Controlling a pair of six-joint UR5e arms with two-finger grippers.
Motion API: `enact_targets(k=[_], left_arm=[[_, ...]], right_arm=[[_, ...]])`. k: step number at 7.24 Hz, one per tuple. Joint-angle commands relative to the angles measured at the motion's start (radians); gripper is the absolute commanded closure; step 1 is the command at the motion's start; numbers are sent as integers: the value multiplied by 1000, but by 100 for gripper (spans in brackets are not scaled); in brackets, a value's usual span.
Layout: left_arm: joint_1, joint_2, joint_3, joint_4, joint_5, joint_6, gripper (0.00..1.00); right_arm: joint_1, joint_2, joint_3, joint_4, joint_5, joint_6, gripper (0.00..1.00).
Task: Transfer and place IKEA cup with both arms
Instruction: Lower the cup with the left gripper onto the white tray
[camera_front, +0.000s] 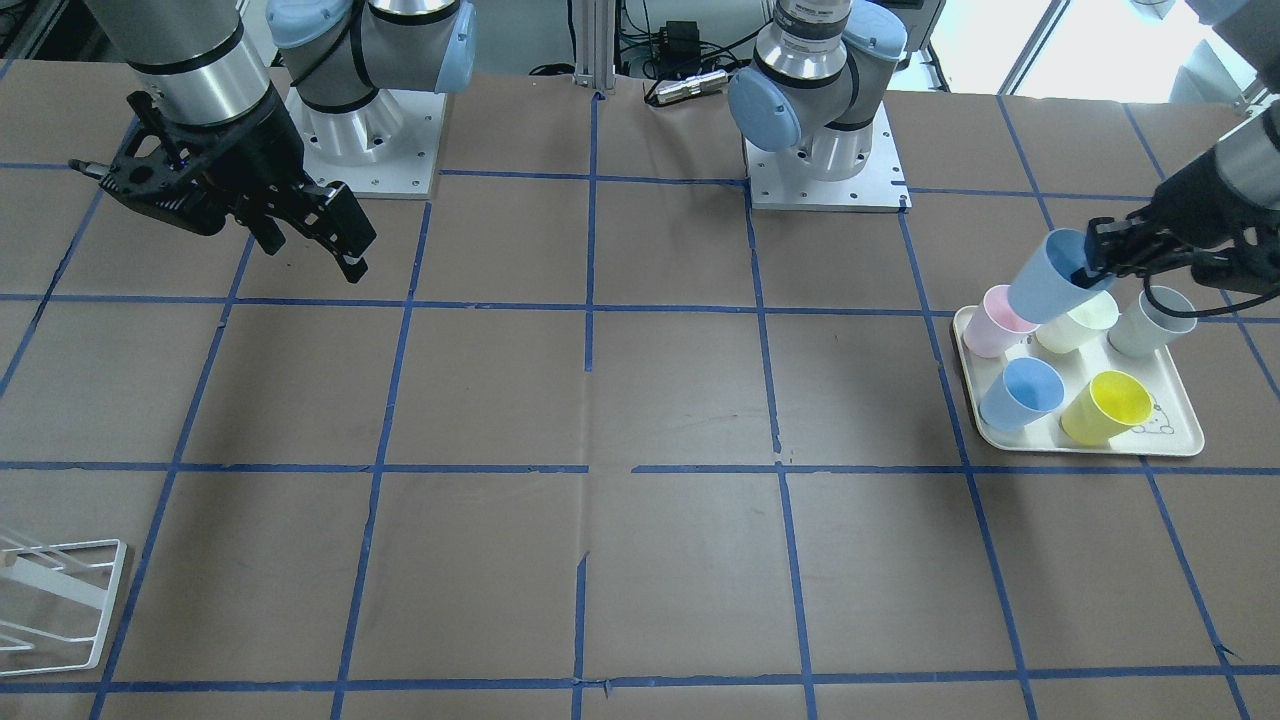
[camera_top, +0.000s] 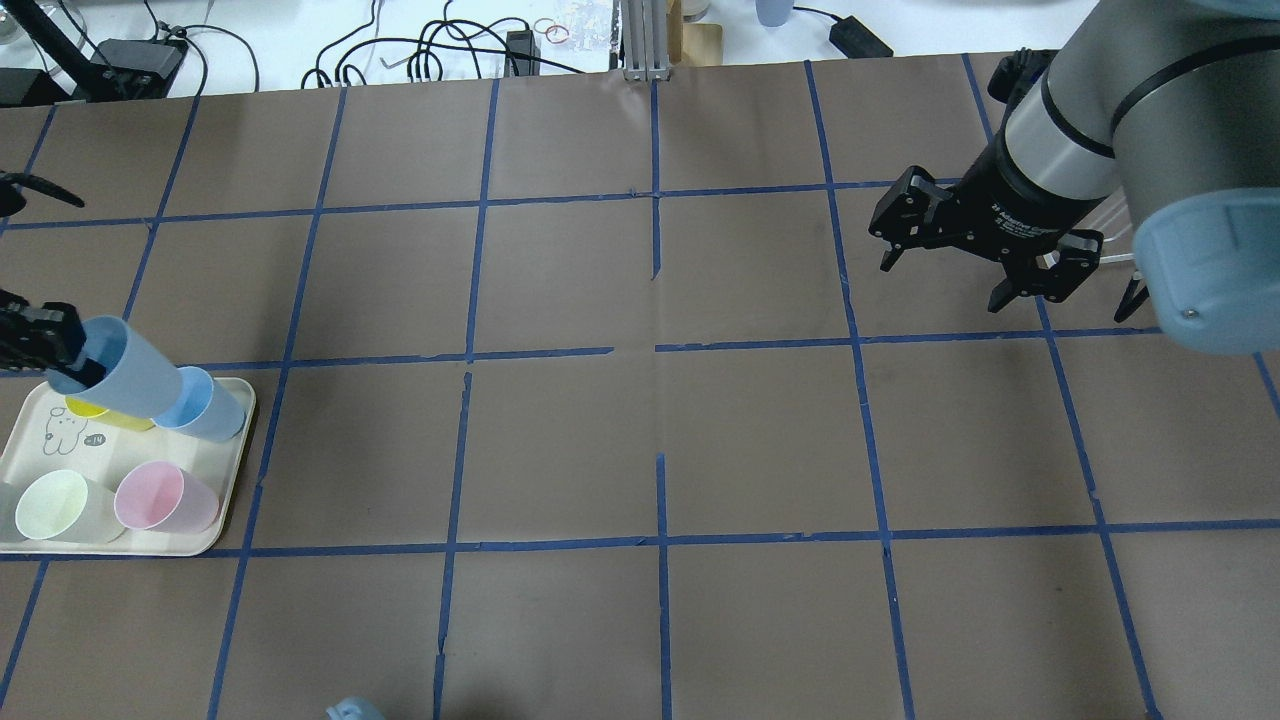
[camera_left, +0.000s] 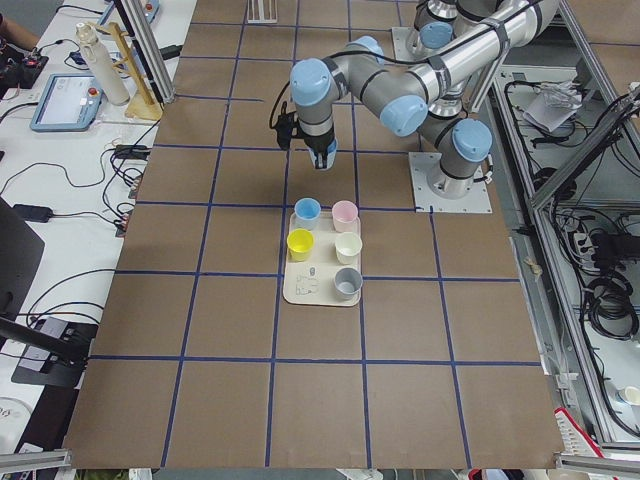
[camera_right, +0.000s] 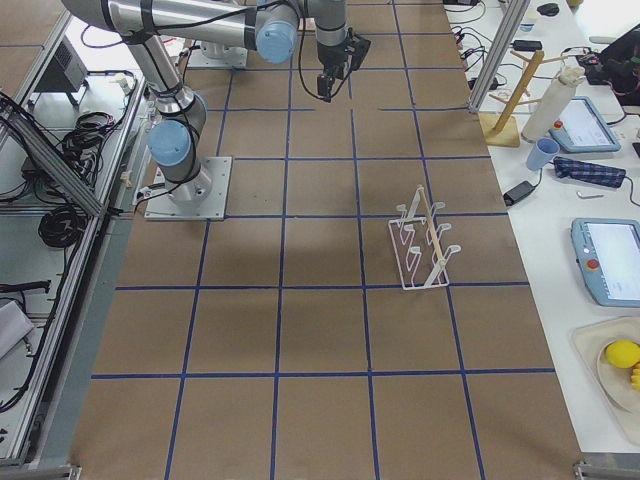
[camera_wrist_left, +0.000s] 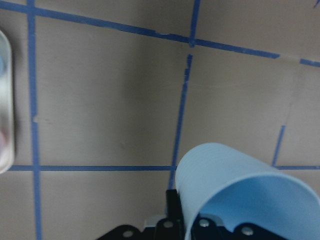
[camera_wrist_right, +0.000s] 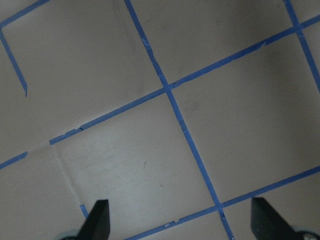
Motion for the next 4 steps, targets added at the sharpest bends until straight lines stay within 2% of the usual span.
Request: enact_targets(k=[1,2,4], left_arm=[[107,-137,145,35,45,196,100],[118,-210,230,25,68,247,100],[213,-347,310,40,70,403,100]], right_arm=[[15,-32,0,15,-28,-102,0],[15,-29,-2,40,-28,-115,0],[6,-27,-11,64,-31,-207,0]])
